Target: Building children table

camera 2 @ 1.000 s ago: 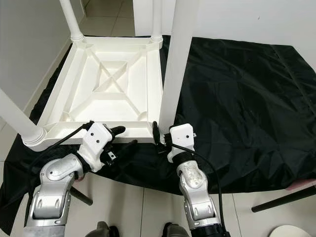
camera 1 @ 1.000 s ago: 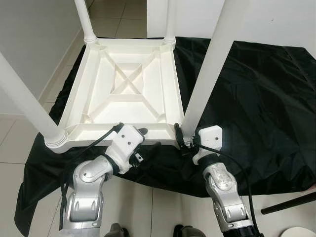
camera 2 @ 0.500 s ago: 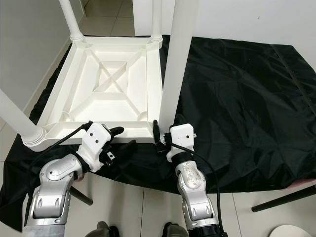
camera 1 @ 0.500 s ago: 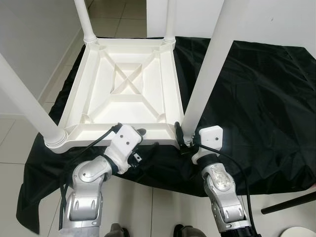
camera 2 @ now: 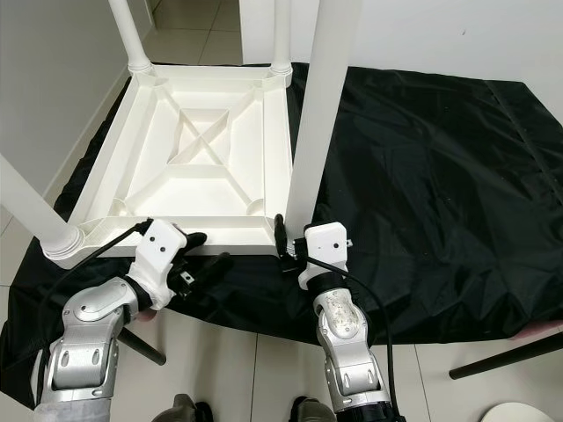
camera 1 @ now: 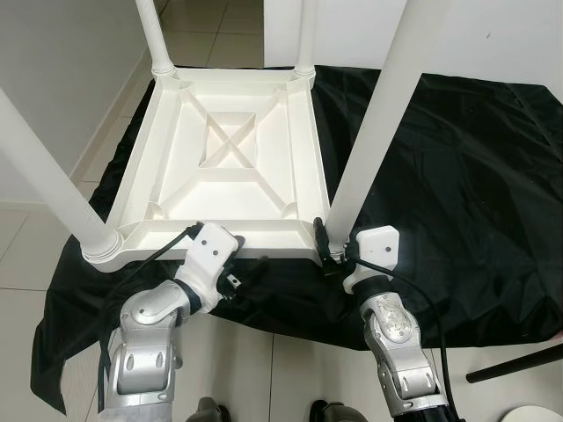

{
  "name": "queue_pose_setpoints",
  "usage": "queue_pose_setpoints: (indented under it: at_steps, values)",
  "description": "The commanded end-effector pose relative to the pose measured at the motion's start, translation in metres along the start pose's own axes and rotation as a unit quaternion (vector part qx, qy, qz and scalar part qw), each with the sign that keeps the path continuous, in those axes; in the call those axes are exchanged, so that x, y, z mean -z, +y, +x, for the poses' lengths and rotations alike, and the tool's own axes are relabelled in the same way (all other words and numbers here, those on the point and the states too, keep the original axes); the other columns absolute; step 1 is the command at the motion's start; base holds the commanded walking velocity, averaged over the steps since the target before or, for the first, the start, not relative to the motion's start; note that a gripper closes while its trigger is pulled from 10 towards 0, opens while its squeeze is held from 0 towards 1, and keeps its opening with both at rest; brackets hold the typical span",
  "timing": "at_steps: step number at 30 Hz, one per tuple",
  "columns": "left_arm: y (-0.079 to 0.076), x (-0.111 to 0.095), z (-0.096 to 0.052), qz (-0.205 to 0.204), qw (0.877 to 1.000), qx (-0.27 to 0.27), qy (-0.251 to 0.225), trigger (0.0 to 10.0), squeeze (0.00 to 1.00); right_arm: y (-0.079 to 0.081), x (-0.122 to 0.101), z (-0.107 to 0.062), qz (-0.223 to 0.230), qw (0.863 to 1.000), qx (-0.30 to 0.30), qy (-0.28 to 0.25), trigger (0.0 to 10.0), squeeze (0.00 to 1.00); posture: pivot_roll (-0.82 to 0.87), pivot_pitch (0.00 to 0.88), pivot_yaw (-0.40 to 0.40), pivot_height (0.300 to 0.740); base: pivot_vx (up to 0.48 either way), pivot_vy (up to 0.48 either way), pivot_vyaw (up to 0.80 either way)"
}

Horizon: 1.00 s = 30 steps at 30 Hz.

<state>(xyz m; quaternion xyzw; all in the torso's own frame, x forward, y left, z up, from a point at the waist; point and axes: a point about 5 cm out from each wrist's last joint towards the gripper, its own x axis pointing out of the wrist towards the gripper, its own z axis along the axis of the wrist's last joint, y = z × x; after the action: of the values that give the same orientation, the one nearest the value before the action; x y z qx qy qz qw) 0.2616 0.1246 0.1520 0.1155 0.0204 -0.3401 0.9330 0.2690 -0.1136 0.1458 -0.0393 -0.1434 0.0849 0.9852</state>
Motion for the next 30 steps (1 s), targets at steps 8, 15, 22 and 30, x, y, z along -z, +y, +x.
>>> queue_pose_setpoints:
  at_steps: [8, 15, 22, 30]
  values:
    - [0.013, -0.016, 0.012, -0.081, 0.961, -0.261, -0.047, 10.0, 0.0, -0.004, 0.004, 0.003, 0.011, 1.0, 0.017, 0.005, 10.0, 0.0, -0.07, 0.119, 0.046, 0.74, 0.0, 0.0, 0.0]
    - [0.019, -0.014, 0.019, -0.121, 0.937, -0.324, -0.054, 10.0, 0.0, -0.003, 0.004, 0.014, 0.013, 0.999, 0.051, 0.009, 10.0, 0.0, -0.05, 0.135, 0.038, 0.74, 0.0, 0.0, 0.0]
    - [0.014, -0.016, 0.027, -0.1, 0.94, -0.321, -0.061, 10.0, 0.0, 0.01, 0.007, 0.016, 0.021, 0.999, 0.041, 0.02, 10.0, 0.0, -0.04, 0.144, 0.032, 0.74, 0.0, 0.0, 0.0]
    - [-0.007, -0.016, 0.032, -0.084, 0.955, -0.273, -0.073, 10.0, 0.0, 0.015, 0.008, 0.011, 0.026, 0.999, 0.024, 0.018, 10.0, 0.0, -0.04, 0.155, 0.036, 0.74, 0.0, 0.0, 0.0]
